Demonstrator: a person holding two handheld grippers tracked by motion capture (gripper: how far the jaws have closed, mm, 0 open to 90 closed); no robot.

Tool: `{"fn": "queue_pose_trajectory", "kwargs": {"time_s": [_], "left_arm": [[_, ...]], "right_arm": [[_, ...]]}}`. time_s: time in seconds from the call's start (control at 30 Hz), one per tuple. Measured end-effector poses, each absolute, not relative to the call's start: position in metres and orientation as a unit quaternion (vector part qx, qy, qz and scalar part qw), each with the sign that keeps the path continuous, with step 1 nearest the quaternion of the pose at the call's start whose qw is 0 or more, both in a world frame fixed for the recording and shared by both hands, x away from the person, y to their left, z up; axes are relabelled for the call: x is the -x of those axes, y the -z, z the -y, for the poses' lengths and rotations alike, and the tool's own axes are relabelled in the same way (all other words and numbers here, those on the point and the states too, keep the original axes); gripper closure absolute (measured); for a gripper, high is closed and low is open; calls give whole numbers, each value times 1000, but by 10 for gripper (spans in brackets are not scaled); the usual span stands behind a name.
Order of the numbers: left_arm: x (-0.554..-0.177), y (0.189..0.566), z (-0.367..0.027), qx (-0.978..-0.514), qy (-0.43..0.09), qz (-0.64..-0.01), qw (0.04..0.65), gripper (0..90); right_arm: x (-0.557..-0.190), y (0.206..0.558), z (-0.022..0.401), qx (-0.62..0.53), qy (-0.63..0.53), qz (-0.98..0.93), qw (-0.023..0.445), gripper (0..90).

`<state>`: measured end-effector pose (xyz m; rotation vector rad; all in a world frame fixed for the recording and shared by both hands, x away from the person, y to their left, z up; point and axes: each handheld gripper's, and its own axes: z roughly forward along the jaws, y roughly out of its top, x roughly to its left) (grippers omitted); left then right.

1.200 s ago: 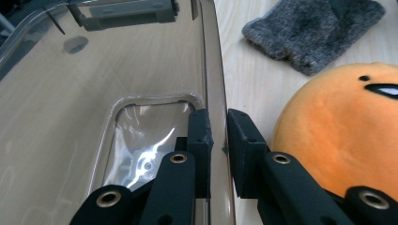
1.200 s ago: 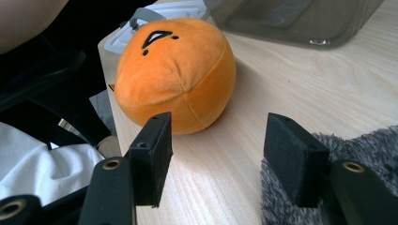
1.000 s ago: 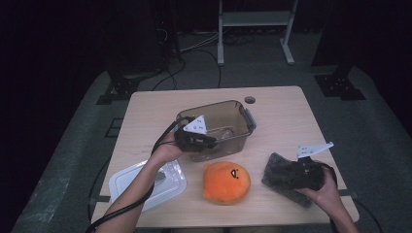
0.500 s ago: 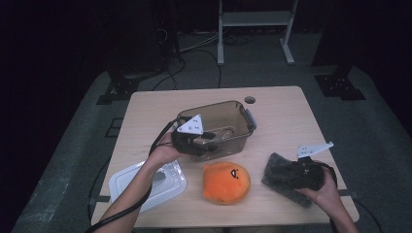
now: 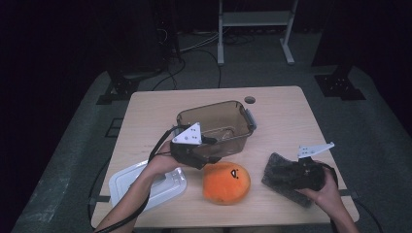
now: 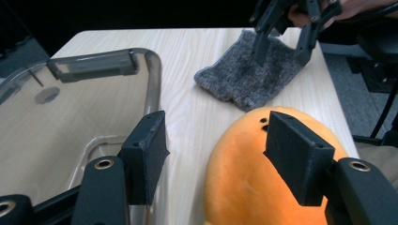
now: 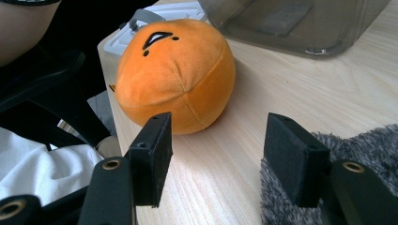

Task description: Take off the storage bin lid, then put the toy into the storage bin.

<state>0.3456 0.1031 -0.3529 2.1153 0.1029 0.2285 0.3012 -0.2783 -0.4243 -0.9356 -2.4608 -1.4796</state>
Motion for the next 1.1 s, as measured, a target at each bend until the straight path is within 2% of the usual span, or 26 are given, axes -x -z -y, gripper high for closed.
{"fn": "queue_pose_trajectory", "kwargs": {"time_s": [0.37,0.73,1.1], "left_arm": [[-332,359,-98,-867,-77,-27,492,343],[-316,380,-88,-870,-49,-13,491,294],[-316,401,-77,-883,-37,-15,468,341]], "right_arm": [[-299,423,279,309,491,813,59,409],[-302,423,278,307,491,813,61,409],[-302,424,277,305,490,814,63,409]]}}
